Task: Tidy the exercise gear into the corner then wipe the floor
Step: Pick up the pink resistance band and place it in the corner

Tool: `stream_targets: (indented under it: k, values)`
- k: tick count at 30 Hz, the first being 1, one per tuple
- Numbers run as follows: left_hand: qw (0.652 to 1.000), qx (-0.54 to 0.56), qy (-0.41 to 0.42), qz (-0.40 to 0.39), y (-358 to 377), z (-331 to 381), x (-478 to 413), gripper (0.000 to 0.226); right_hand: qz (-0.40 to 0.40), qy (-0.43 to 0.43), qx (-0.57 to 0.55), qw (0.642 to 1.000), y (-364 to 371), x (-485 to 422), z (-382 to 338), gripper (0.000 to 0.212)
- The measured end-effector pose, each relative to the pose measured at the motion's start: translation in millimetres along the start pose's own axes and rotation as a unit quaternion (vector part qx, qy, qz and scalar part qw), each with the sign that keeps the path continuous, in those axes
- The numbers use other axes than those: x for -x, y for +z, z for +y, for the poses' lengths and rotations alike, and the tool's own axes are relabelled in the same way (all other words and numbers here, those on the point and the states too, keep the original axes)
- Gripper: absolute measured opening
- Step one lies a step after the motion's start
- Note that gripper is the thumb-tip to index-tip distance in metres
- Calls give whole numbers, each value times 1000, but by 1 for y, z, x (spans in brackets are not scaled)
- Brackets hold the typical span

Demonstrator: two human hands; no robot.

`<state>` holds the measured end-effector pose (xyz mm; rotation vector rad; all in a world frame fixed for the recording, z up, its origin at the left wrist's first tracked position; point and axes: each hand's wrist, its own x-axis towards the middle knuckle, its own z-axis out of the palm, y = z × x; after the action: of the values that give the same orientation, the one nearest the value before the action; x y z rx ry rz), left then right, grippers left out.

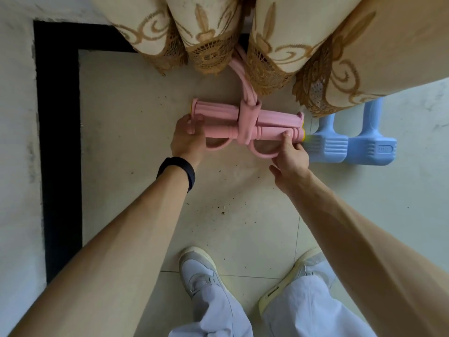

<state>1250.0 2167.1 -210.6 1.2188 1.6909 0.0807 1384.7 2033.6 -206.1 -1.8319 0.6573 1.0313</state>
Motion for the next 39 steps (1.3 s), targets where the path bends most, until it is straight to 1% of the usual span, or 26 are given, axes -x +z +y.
stream_targets:
  k: [1, 2, 4, 6, 9, 12, 15, 19, 21, 24, 27, 29, 31, 35, 37, 39]
  values:
    - [1000, 4, -12, -4, -2, 1, 3, 57, 1, 0, 8, 1000, -3, 1, 1, 55]
    - [1000, 3, -26, -4, -6, 2, 7, 61, -5, 4, 23, 1000, -8, 5, 0, 54]
    - [999, -42, -25, -12, -17, -1, 25, 60, -20, 15, 67, 997, -21, 20, -1, 46]
    - [993, -108, -30, -43, -32, -6, 52, 58, -31, 2, 141, 990, -39, 44, -2, 50]
    - [978, -184, -42, -89, -61, -4, 103, 57, -59, -55, 259, 963, -64, 102, -18, 44]
    - [956, -264, -12, -129, -97, 17, 152, 57, -78, -117, 364, 921, -81, 172, -49, 36]
    - [937, -319, 30, -141, -139, 64, 206, 54, -123, -183, 463, 859, -97, 259, -92, 33]
    - [909, -378, 124, -126, -220, 151, 296, 51, -155, -294, 563, 757, -117, 396, -157, 32]
    - [899, -391, 174, -94, -264, 187, 333, 51, -169, -379, 584, 698, -122, 459, -185, 31]
    - [891, -393, 225, -42, -325, 231, 392, 49, -195, -490, 589, 613, -133, 542, -221, 28]
    - [888, -382, 255, 18, -374, 266, 450, 50, -202, -562, 579, 555, -143, 600, -252, 23]
    - [892, -362, 262, 65, -402, 282, 490, 50, -201, -591, 591, 510, -148, 632, -268, 30]
    - [897, -344, 256, 103, -422, 286, 525, 50, -209, -613, 595, 476, -152, 657, -280, 35]
    - [903, -312, 221, 198, -445, 276, 608, 50, -248, -696, 529, 416, -171, 717, -294, 24]
    - [902, -282, 188, 266, -451, 262, 656, 50, -292, -716, 520, 362, -180, 743, -294, 30]
    - [899, -257, 151, 321, -448, 241, 707, 49, -329, -719, 535, 299, -193, 761, -287, 37]
